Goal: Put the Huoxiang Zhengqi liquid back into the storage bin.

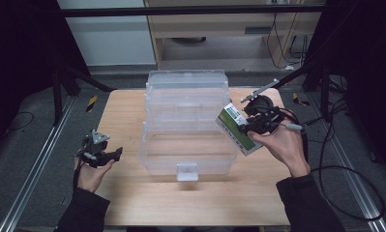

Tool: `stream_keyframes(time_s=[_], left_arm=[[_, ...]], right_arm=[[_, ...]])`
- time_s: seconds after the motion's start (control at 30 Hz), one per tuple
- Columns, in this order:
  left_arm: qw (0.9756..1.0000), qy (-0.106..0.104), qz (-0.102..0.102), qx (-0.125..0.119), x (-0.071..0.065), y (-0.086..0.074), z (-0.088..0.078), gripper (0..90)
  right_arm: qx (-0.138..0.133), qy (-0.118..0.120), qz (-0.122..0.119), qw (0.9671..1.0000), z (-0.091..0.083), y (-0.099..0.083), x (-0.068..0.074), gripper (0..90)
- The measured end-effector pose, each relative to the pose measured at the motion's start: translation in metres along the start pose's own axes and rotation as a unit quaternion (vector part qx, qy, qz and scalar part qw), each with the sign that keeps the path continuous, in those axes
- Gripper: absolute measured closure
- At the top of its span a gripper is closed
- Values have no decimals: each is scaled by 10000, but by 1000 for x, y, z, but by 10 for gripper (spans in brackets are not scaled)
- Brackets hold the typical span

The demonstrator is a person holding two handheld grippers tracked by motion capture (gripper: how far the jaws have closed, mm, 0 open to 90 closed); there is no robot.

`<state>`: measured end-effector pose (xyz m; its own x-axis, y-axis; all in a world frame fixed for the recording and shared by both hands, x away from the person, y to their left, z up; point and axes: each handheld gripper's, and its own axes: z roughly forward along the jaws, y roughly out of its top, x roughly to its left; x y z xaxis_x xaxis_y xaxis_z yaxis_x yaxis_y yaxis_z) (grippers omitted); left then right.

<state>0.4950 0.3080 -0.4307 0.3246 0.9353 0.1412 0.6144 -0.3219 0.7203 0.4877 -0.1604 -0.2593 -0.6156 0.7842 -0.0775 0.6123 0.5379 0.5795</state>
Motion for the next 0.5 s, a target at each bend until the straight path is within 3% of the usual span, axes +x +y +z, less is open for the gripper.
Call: stream_keyframes(time_s=[0.3, 0.5], left_arm=[[10000, 1, 12, 24, 0, -1, 1, 371], [10000, 11, 1, 39, 1, -1, 2, 371]], right_arm=[[-107, 339, -386, 9986, 8, 12, 5, 650], [-98, 499, -468, 9976, 16, 20, 5, 650]])
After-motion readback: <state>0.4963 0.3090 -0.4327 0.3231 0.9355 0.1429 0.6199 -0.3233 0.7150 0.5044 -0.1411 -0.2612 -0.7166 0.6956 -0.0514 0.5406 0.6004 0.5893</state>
